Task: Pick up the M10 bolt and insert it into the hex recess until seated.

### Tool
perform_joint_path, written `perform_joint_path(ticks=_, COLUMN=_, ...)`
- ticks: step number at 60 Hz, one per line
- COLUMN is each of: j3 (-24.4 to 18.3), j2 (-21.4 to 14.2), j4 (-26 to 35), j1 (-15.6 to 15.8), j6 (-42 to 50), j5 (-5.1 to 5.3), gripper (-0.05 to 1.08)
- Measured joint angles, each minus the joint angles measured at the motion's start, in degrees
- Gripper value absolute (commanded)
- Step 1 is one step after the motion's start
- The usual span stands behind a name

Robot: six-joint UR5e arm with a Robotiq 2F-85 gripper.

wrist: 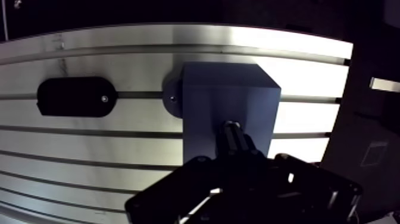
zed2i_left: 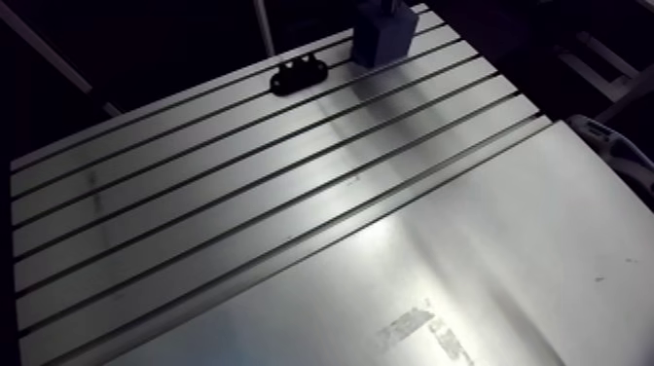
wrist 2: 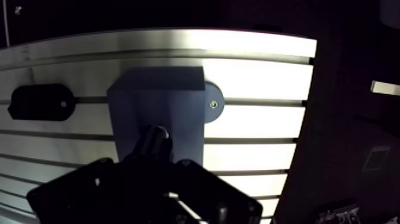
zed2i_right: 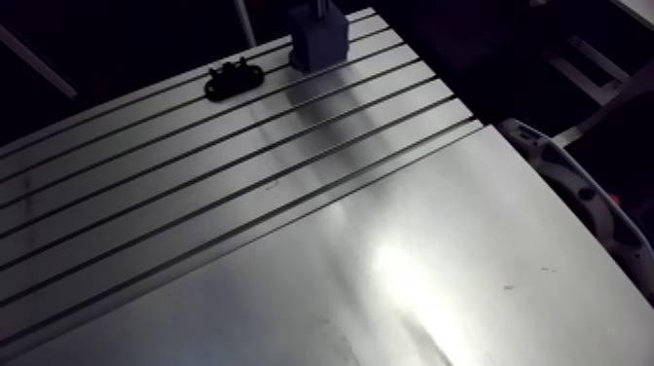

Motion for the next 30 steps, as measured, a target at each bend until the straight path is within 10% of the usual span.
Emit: perform_joint_path(ticks=30, j3=-0.3, j2=0.1, j4=0.1, j1=-0.1, j6=-0.5, j5=0.04, gripper=1.08)
